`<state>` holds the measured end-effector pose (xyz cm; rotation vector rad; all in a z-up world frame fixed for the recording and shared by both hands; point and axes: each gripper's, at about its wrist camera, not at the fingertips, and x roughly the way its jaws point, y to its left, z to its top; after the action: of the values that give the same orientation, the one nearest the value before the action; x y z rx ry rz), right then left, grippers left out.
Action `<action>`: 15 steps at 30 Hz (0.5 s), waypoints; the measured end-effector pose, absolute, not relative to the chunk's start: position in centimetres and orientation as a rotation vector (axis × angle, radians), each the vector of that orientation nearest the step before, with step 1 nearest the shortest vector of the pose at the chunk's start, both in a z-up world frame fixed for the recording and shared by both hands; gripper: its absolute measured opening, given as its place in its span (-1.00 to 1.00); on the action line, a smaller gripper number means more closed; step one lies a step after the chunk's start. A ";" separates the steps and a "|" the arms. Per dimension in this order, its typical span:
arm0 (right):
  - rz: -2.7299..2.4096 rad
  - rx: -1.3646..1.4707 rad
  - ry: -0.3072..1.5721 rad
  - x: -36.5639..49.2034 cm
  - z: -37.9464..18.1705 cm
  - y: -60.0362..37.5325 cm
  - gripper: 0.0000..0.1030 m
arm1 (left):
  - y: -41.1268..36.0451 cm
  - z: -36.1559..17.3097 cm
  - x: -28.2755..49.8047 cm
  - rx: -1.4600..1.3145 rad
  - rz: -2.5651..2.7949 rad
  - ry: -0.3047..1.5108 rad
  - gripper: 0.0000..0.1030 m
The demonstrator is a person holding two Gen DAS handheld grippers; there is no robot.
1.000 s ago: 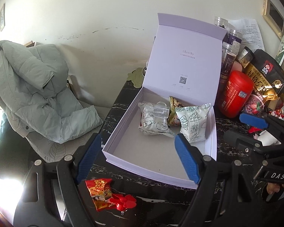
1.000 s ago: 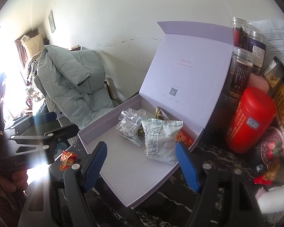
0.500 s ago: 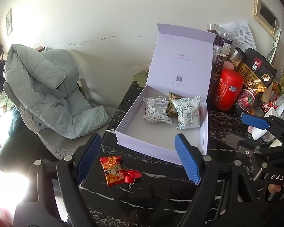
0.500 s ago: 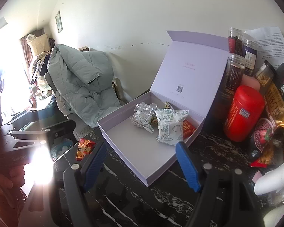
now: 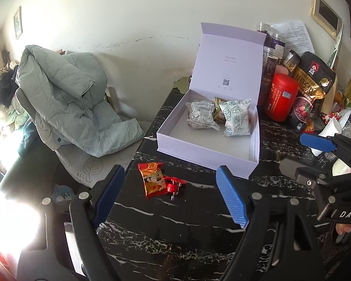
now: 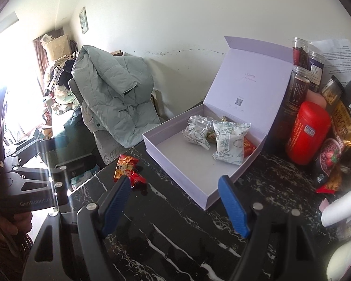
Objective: Organize objects
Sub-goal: 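Withdraw both tools from the box back over the table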
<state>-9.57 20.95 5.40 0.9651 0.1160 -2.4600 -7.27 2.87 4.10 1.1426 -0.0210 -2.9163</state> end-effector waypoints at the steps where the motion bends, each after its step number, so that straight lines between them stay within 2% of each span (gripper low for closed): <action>1: -2.454 0.969 0.117 -9.4 5.2 20.8 0.52 | 2.7 3.8 -6.9 1.149 -2.912 -0.018 0.55; 15: -2.351 1.077 0.118 -8.3 0.4 18.1 0.54 | 0.2 -0.5 -5.1 1.261 -2.808 0.009 0.68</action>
<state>-8.30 18.09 0.39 1.0766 0.1176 -2.3510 -5.10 0.24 -0.48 1.2605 0.0088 -2.8083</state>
